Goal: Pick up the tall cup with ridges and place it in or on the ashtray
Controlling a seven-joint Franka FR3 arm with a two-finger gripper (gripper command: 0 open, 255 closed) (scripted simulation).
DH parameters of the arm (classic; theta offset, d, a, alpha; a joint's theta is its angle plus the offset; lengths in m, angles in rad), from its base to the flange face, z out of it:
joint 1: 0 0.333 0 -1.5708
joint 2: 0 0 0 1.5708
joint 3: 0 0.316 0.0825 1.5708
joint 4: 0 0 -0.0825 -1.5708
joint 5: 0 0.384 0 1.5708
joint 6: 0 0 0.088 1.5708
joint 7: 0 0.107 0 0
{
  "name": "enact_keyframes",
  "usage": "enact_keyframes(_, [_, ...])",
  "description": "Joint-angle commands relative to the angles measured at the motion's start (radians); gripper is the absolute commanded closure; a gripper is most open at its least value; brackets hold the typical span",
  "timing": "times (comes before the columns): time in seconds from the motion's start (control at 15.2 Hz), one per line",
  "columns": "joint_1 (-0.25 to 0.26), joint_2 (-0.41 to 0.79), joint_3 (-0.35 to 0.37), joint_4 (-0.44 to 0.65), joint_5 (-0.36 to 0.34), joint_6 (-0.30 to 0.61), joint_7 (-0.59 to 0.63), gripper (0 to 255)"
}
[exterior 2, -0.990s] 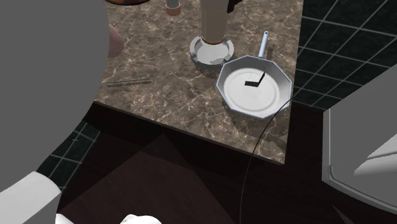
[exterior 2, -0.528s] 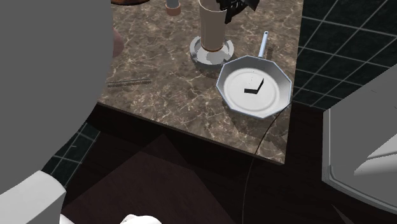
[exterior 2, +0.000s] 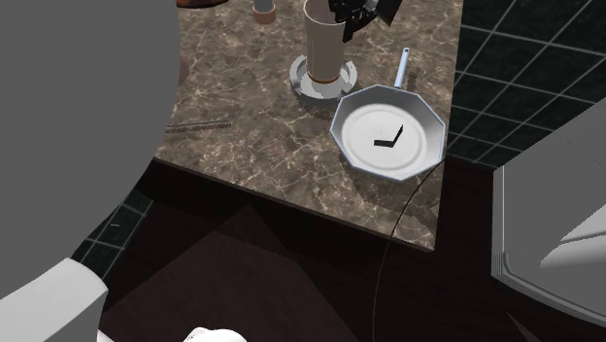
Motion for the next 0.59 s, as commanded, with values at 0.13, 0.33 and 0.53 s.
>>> enact_keyframes(0.13, [0.0, 0.0, 0.0, 0.0, 0.0, 0.0, 0.0, 0])
enact_keyframes(0.33, [0.0, 0.0, 0.0, 0.001, 0.0, 0.0, 0.0, 0])
enact_keyframes(0.53, [-0.001, -0.016, 0.003, 0.045, 0.007, -0.059, -0.005, 0])
